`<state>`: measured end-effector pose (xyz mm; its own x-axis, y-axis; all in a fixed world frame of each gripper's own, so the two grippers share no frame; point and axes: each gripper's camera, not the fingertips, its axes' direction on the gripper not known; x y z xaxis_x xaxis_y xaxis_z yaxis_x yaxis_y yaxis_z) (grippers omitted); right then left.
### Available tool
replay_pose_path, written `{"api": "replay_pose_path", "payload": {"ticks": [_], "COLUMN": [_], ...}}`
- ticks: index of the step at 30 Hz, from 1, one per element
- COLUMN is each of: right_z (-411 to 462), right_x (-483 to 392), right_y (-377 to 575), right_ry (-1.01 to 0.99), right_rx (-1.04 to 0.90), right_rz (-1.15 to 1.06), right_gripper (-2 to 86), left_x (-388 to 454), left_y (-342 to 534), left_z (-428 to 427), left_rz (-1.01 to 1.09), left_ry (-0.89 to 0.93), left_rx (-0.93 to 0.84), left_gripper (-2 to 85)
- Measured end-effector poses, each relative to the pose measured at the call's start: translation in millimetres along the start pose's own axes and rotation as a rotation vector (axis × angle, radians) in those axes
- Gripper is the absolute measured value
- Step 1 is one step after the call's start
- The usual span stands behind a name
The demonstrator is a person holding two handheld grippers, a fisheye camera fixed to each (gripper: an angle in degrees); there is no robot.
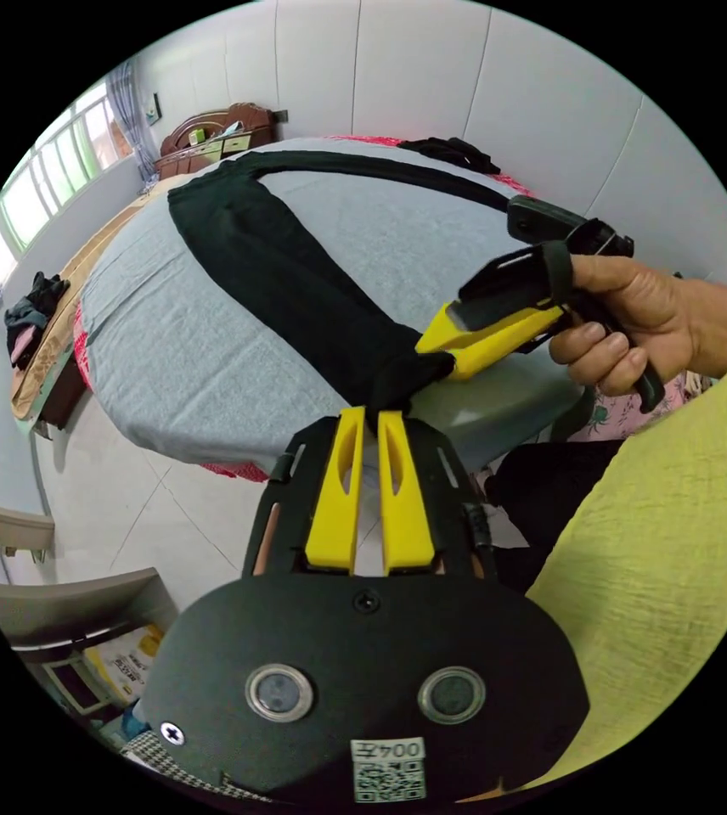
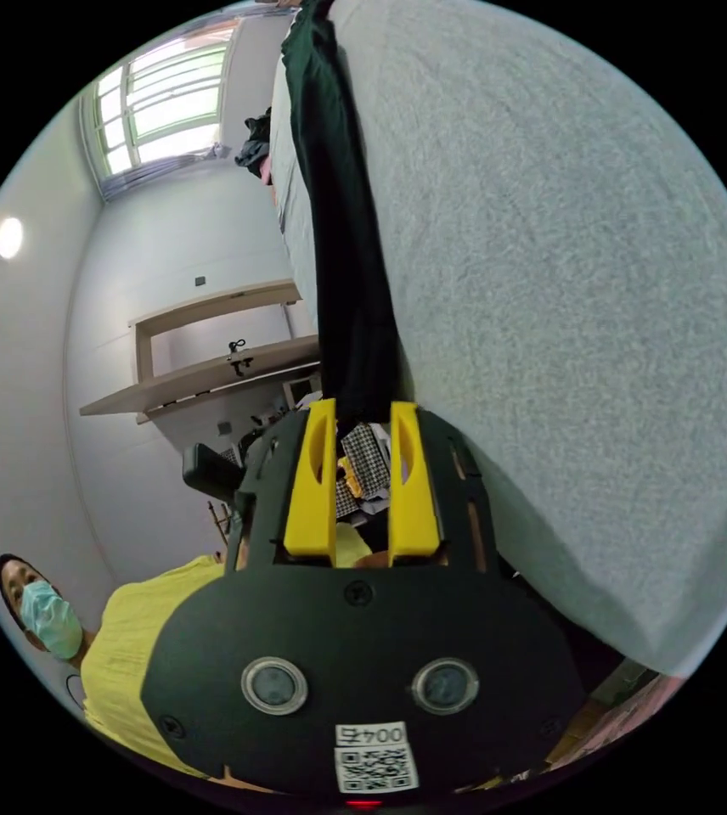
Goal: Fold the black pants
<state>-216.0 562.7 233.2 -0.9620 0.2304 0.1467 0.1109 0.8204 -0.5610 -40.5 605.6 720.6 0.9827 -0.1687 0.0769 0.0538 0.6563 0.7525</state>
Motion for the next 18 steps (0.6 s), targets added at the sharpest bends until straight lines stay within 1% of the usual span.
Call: {"api": "replay_pose_path", "payload": {"ticks": [2, 4, 5, 6, 8, 10, 12, 14, 16, 18], "right_z": [-13, -32, -43, -47, -52, -43, -31, -25, -26, -23], "right_x": [-5, -34, -60, -72, -99, -87, -61, -42, -45, -51], "right_y": [4, 18, 30, 37, 58, 58, 54, 57, 63, 65], "right_ry": [-0.016, -0.004, 0.043, 0.077, 0.200, 0.229, 0.217, 0.143, 0.138, 0.180], "right_rx": [0.047, 0.110, 0.123, 0.126, 0.133, 0.095, 0.061, 0.065, 0.086, 0.076], "right_rz": [-0.009, -0.103, -0.192, -0.235, -0.332, -0.290, -0.199, -0.109, -0.108, -0.112], "right_gripper": [4.8, 4.4, 4.4, 4.3, 4.0, 3.9, 3.8, 3.6, 3.6, 3.6], "left_x": [-4, -10, -14, -15, -11, -7, -9, -10, -10, -11], "left_y": [3, 4, 7, 10, 15, 21, 30, 37, 43, 49], "left_z": [-9, -38, -65, -90, -109, -99, -61, -46, -45, -40], "left_rz": [-0.011, -0.029, -0.050, -0.059, -0.032, -0.001, -0.008, -0.011, -0.009, -0.001], "left_ry": [-0.024, -0.035, -0.009, 0.010, -0.008, -0.054, -0.049, -0.068, -0.063, -0.061], "left_rx": [-0.021, 0.000, 0.042, 0.078, 0.095, 0.059, -0.051, -0.090, -0.083, -0.090], "left_gripper": [1.6, 1.3, 1.2, 1.1, 1.0, 0.9, 0.9, 0.9, 0.9, 0.9]}}
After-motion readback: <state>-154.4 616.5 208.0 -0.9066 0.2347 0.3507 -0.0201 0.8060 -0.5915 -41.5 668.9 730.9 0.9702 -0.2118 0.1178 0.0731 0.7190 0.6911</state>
